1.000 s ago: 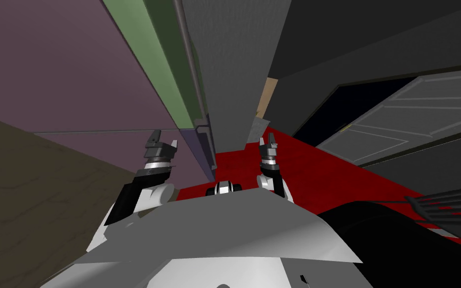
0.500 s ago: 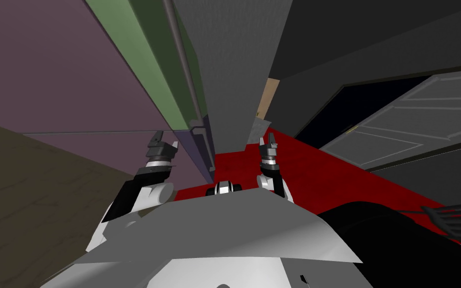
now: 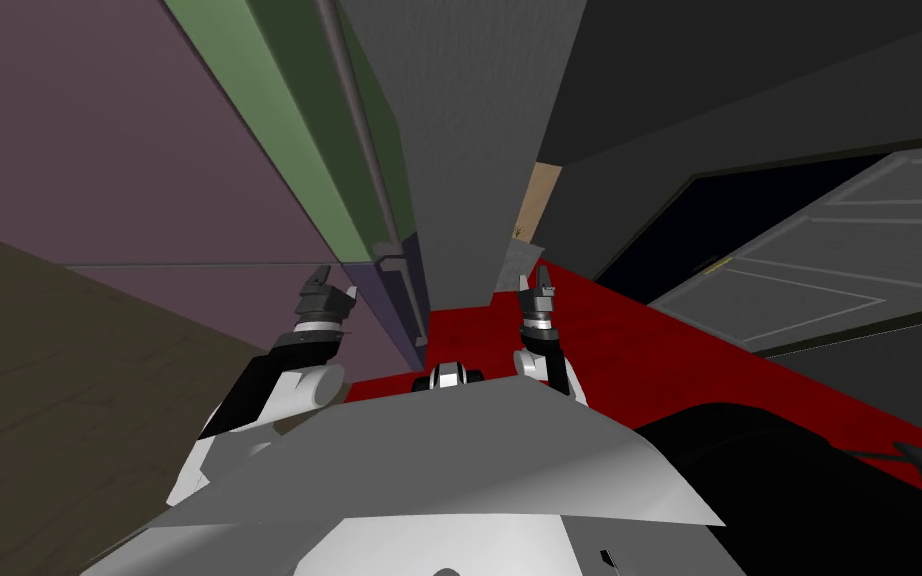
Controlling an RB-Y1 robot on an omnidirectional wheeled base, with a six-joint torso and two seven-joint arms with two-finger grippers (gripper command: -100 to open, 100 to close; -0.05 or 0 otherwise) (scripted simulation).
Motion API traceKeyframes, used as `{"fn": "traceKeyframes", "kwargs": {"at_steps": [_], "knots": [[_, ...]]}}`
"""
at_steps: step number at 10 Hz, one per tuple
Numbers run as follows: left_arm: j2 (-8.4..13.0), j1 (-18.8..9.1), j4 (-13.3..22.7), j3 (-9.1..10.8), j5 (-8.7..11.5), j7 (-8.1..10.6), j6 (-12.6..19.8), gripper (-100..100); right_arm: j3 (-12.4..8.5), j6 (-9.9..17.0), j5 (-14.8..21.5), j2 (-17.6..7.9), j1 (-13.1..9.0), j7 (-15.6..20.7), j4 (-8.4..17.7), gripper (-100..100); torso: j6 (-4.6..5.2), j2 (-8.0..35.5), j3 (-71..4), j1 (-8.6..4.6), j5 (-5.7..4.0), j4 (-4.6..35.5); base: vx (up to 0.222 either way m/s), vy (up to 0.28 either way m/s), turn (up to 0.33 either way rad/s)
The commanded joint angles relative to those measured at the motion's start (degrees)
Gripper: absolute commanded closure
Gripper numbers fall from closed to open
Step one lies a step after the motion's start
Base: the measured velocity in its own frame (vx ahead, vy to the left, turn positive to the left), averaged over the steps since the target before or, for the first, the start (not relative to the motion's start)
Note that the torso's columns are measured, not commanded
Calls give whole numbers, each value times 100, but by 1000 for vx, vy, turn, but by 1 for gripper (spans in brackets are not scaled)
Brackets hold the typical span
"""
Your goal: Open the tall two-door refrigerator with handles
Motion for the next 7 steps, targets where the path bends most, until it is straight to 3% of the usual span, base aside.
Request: {"fn": "traceKeyframes", "kwargs": {"at_steps": [1,7], "knots": [[3,-77,27,38,48,8,413,-100,0,0,0,0,0,0,0,0,8,-13,-7,0,3,-7,55,-66,50],[0,-146,25,139,110,3,1026,-100,0,0,0,1,0,0,0,0,-4,-97,-58,63,35,-44,37,-78,28]]}}
